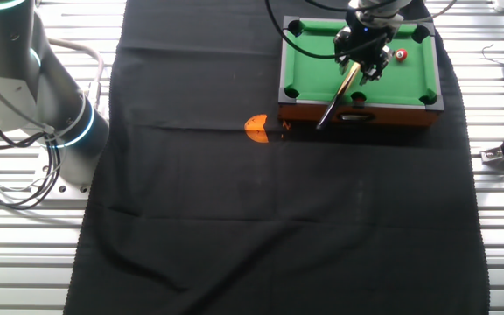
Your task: Hit the pool ball
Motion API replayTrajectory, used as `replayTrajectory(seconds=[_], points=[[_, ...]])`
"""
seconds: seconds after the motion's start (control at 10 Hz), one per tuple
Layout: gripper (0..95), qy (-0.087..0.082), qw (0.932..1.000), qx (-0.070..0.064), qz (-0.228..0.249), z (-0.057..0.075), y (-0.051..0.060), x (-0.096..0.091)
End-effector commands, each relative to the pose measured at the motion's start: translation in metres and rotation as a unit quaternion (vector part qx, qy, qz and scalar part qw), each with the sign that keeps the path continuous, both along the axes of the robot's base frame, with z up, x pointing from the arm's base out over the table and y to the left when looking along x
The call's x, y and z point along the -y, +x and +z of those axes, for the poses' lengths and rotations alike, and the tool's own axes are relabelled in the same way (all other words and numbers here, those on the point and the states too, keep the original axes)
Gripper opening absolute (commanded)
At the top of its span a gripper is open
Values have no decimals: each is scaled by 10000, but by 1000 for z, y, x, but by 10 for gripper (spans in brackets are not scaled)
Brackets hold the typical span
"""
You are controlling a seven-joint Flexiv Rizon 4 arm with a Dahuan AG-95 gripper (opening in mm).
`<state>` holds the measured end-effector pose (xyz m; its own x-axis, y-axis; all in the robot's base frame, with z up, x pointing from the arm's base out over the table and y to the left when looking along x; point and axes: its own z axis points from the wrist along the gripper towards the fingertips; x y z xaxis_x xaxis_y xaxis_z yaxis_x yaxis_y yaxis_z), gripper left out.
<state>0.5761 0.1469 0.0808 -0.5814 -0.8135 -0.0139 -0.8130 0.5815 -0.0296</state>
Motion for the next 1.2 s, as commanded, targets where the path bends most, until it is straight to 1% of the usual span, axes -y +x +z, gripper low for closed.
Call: replayTrajectory(seconds=[0.1, 0.6, 1.2], points=[[380, -9, 10000, 9, 3, 0, 0, 0], [380, -19, 10000, 22, 3, -5, 1, 0], [380, -35, 10000, 17, -7, -7, 1, -1]])
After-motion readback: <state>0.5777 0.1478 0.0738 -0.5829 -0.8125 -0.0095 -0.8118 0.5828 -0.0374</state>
